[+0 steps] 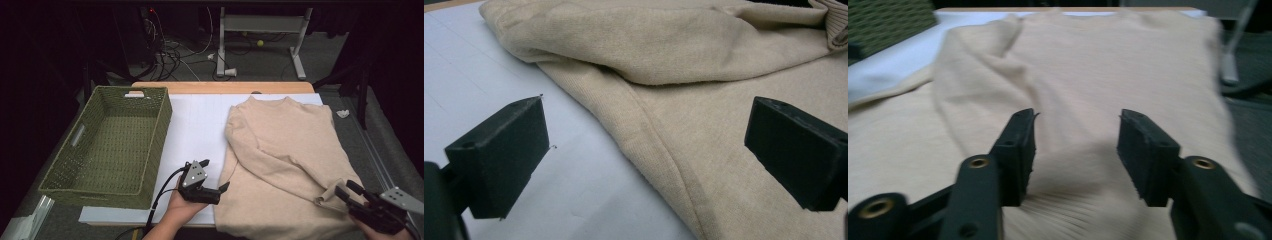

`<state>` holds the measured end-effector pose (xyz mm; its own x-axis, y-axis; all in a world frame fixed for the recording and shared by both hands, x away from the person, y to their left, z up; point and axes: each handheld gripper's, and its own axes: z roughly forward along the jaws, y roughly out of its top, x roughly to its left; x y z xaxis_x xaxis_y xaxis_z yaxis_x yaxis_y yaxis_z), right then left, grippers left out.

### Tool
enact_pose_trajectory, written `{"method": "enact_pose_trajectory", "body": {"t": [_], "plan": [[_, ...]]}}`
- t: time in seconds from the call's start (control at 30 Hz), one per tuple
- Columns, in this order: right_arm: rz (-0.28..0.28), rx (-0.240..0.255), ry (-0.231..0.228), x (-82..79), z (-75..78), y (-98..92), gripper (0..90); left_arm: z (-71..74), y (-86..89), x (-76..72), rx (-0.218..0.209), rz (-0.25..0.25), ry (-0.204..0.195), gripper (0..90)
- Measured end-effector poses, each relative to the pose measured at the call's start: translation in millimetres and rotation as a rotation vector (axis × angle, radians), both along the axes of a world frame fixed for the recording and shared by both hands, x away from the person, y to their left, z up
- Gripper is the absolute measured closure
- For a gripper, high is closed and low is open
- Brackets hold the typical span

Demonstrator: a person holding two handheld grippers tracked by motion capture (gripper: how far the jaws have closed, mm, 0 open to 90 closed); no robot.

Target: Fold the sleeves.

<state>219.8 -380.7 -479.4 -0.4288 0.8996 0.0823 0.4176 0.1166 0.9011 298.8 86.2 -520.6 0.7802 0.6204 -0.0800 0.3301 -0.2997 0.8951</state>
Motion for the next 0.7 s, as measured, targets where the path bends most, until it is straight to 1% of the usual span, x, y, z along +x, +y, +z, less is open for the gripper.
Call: {"method": "enact_pose_trajectory", "body": {"t": [0.07, 0.1, 0.13, 0.17, 0.2, 0.23, 0.27, 0.3, 0.33, 0.37, 0.43, 0.5, 0.63, 0.67, 0.7], "plan": [[0.058, -0.045, 0.025, 2.0, -4.4, 15.1, 34.1, 0.0, 0.0, -0.2, 0.0, -0.001, -0.003, 2.7], [0.08, -0.081, 0.054, 3.4, -8.7, 22.0, 28.2, -0.1, -0.1, -0.6, 0.0, 0.0, -0.006, 2.7], [0.09, -0.117, 0.09, 5.1, -13.9, 27.4, 26.6, -0.1, -0.2, -0.9, 0.0, 0.002, -0.009, 2.7], [0.1, -0.16, 0.116, 7.6, -20.9, 30.8, 27.7, -0.1, -0.1, -0.9, -0.001, 0.004, -0.008, 2.7], [0.093, -0.195, 0.133, 9.6, -25.8, 31.7, 34.1, -0.1, 0.0, -0.6, -0.001, 0.004, -0.005, 2.7], [0.078, -0.223, 0.136, 11.3, -28.7, 30.3, 47.6, -0.1, 0.1, -0.2, -0.001, 0.002, -0.003, 2.7], [0.073, -0.212, 0.129, 11.1, -28.5, 27.1, 61.4, -0.1, 0.4, -0.1, -0.002, -0.001, -0.002, 2.7], [0.096, -0.165, 0.115, 9.6, -24.7, 20.8, 72.7, -0.1, 0.4, -0.2, -0.003, -0.002, -0.002, 2.7], [0.082, -0.147, 0.095, 6.1, -20.0, 16.1, 78.7, -0.1, 0.4, -0.5, -0.004, -0.002, -0.005, 2.7], [0.062, -0.14, 0.065, 2.0, -15.4, 11.4, 80.3, -0.1, 0.4, -0.7, -0.004, -0.001, -0.007, 2.7], [0.009, -0.114, 0.026, -6.4, -7.0, -0.4, 80.9, -0.1, 0.5, -0.6, -0.005, 0.0, -0.006, 2.7], [-0.051, -0.104, 0.008, -14.4, -4.3, -17.2, 80.8, -0.1, 0.5, -0.8, -0.006, -0.002, -0.007, 2.7], [-0.163, -0.047, 0.036, -30.1, -11.4, -53.2, 80.0, -0.1, -0.1, -0.6, -0.001, -0.01, -0.006, 2.7], [-0.189, -0.036, 0.04, -33.9, -13.2, -61.5, 78.0, 0.0, -0.1, -0.1, -0.001, -0.013, -0.002, 2.7], [-0.223, -0.021, 0.045, -38.2, -14.5, -69.5, 71.8, 0.0, -0.1, -0.1, -0.001, -0.013, -0.002, 2.7]]}}
